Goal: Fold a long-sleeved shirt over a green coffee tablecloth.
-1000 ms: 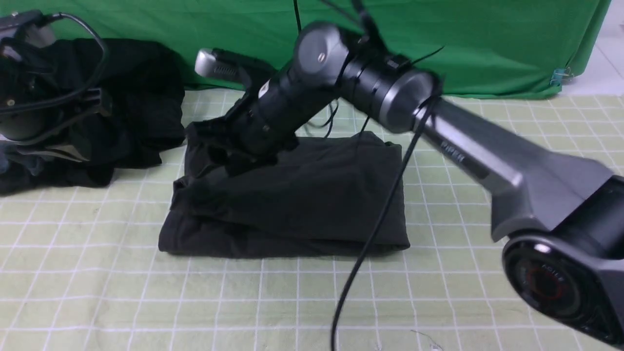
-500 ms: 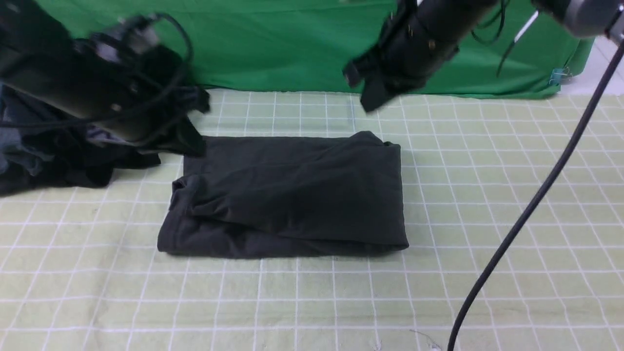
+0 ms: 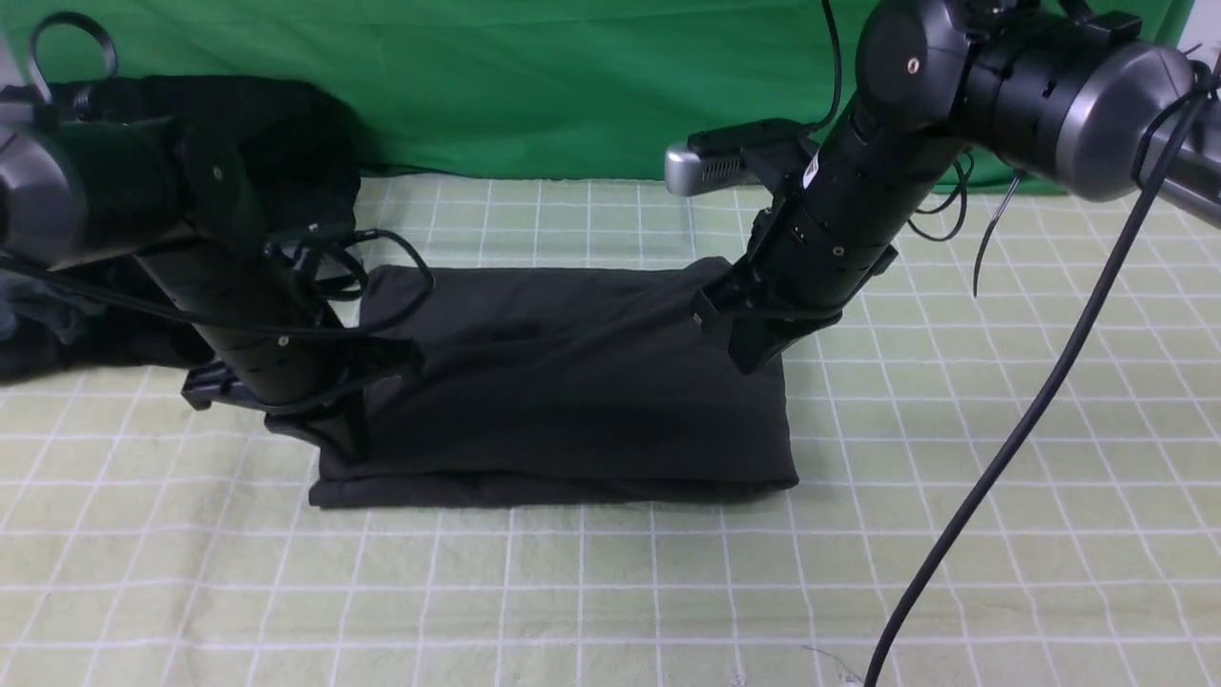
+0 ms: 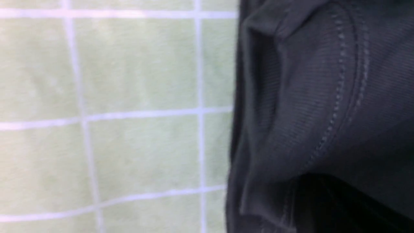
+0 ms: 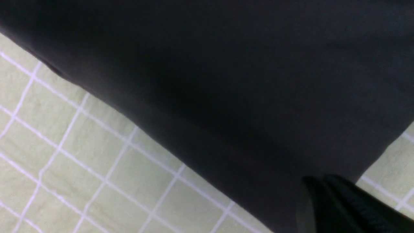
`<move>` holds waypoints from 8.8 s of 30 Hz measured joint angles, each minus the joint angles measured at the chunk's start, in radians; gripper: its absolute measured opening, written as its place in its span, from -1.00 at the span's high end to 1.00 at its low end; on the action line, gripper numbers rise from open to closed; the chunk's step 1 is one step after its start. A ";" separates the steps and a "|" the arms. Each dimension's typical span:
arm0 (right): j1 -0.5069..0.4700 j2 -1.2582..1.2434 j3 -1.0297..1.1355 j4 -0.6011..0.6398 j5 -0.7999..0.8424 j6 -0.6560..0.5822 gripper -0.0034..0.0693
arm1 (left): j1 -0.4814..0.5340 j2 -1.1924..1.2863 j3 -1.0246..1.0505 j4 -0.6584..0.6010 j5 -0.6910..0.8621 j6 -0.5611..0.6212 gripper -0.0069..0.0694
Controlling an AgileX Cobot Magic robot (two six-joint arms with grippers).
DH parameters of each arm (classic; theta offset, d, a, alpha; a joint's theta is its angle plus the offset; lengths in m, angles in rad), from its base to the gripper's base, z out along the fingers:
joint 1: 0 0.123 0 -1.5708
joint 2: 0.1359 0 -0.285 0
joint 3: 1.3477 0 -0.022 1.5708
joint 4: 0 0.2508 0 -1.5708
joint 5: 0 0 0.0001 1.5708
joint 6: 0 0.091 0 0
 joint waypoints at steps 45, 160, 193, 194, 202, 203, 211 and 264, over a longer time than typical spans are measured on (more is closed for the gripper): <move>0.000 0.042 0.003 0.003 -0.026 -0.034 0.88 | 0.040 0.134 -0.269 -0.122 -0.007 0.089 0.82; 0.011 0.042 0.055 -0.038 0.039 -0.078 -0.44 | 0.104 0.014 -0.085 -0.117 0.085 0.395 0.73; -0.001 0.083 0.052 -0.055 0.045 -0.106 0.77 | 0.103 -0.011 -0.085 -0.111 0.205 0.429 0.73; -0.001 0.083 0.052 -0.055 0.049 -0.109 0.71 | 0.103 -0.011 -0.085 -0.113 0.205 0.429 0.73; -0.001 0.073 0.028 -0.086 0.107 -0.080 0.14 | 0.103 -0.011 -0.087 -0.081 0.239 0.377 0.45; -0.002 0.062 0.022 -0.092 0.111 -0.064 0.11 | 0.103 -0.011 -0.090 -0.061 0.258 0.358 0.36; -0.002 -0.068 0.008 -0.101 0.064 -0.029 0.29 | 0.104 -0.048 -0.167 0.128 0.315 0.139 -0.49; -0.084 -1.011 0.487 -0.120 -0.695 -0.041 0.89 | 0.000 -0.955 -0.091 -0.036 0.078 0.066 0.83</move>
